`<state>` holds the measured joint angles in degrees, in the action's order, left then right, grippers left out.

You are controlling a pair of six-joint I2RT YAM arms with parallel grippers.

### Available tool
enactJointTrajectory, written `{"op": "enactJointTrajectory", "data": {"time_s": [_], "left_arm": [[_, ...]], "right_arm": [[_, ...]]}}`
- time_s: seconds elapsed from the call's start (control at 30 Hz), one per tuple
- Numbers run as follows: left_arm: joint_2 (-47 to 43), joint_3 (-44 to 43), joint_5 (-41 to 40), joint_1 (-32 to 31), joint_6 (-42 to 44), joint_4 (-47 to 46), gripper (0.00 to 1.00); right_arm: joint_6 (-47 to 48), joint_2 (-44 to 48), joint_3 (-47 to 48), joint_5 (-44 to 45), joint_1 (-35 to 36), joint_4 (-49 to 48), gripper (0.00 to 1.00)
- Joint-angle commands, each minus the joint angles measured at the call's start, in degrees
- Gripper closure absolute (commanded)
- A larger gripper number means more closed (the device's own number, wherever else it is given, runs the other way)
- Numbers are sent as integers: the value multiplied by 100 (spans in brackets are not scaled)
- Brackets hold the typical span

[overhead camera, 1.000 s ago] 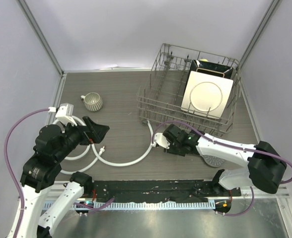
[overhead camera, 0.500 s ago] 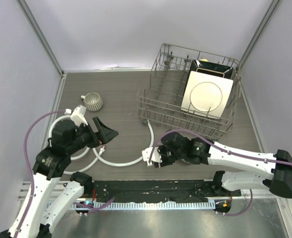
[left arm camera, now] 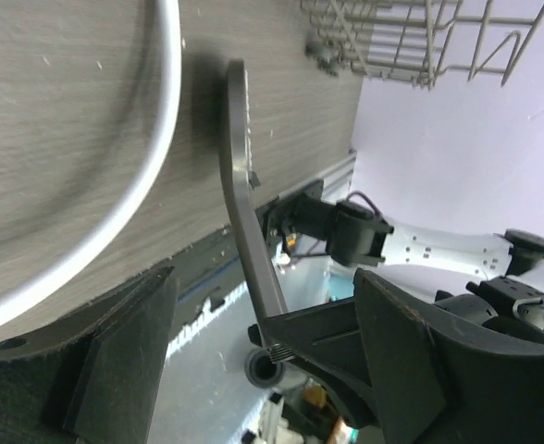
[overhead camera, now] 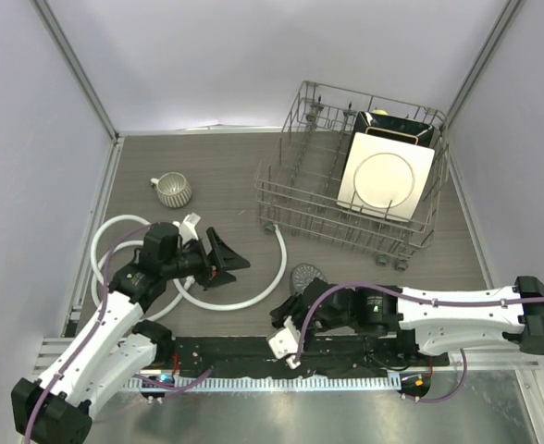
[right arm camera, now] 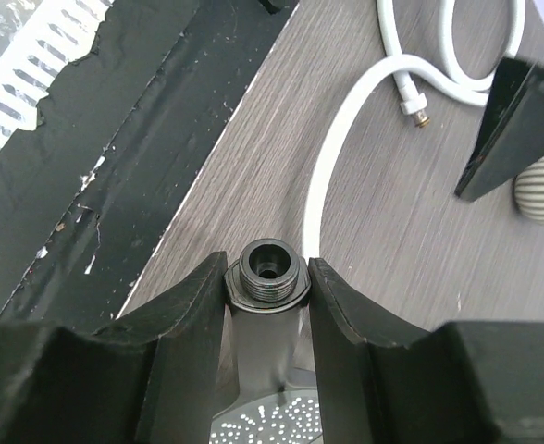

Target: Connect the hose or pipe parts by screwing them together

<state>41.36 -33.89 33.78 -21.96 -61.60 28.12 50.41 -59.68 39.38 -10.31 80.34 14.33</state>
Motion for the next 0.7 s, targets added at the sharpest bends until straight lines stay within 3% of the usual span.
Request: {"op": "enactJointTrajectory", "data": {"time_s": [0.0,0.13,0.33,0.67], "left_arm": [[249,295,192,-519,-791,-1176,20],[872,479,155,-1256,-1318,-2027,20],[1953,112,-126,-2144,-1433,-2188,22],[3079,-100,-152,-2840,-1644,-2768,31]], "right_arm": [[434,132,26,266,272,-598,99],[557,167,9,345,430,-615,99],[619,211,-26,407,562,-527,100],[514,202,-132,301,720,-536,99]]}}
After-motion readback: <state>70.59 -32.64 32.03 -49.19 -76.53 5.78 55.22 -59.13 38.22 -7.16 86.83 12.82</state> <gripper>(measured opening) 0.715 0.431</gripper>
